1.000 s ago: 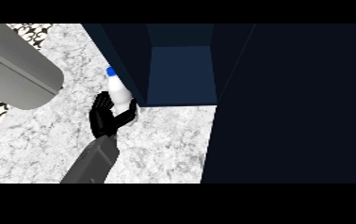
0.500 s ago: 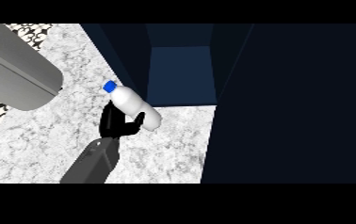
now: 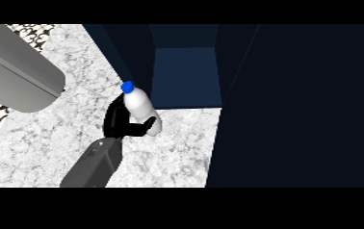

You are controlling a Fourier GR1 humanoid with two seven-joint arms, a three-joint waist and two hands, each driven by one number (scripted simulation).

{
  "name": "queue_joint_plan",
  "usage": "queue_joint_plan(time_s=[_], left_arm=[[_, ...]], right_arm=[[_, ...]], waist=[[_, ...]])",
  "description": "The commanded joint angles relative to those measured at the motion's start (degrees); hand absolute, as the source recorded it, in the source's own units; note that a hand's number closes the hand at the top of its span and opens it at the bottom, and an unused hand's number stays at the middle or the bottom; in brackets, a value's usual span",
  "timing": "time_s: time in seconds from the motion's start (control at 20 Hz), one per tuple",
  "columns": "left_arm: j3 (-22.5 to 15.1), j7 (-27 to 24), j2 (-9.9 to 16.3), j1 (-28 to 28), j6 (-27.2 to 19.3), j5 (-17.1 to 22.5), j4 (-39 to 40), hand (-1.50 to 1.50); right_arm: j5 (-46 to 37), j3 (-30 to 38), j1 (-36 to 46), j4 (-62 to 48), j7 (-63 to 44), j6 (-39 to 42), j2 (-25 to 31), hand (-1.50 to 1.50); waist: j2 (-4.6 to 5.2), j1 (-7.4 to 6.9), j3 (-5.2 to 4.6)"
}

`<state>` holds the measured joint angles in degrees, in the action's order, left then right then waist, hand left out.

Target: Pick up the bottled water, place it into the cabinet and close the cabinet

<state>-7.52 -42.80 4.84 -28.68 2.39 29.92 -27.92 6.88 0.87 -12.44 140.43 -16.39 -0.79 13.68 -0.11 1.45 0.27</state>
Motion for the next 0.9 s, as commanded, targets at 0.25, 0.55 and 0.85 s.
queue_joint_plan(time_s=[0.25,0.55,0.85], left_arm=[[-4.8,5.3,-4.6,-11.0,-3.9,1.2,-5.9,1.50],[-5.4,7.0,-4.5,-13.8,-7.3,2.9,-6.3,1.50],[-6.9,8.2,-4.5,-14.4,-14.5,2.6,-6.1,1.50]], right_arm=[[9.2,5.1,-0.7,-1.0,1.5,3.3,-0.8,-1.50],[11.8,6.6,0.1,-3.6,3.3,6.6,0.0,-1.50],[16.3,11.0,-0.1,-5.4,4.0,9.0,1.7,-1.50]], waist=[[-0.35,2.66,-0.07],[-0.25,4.49,-0.09],[-0.44,5.46,0.01]])
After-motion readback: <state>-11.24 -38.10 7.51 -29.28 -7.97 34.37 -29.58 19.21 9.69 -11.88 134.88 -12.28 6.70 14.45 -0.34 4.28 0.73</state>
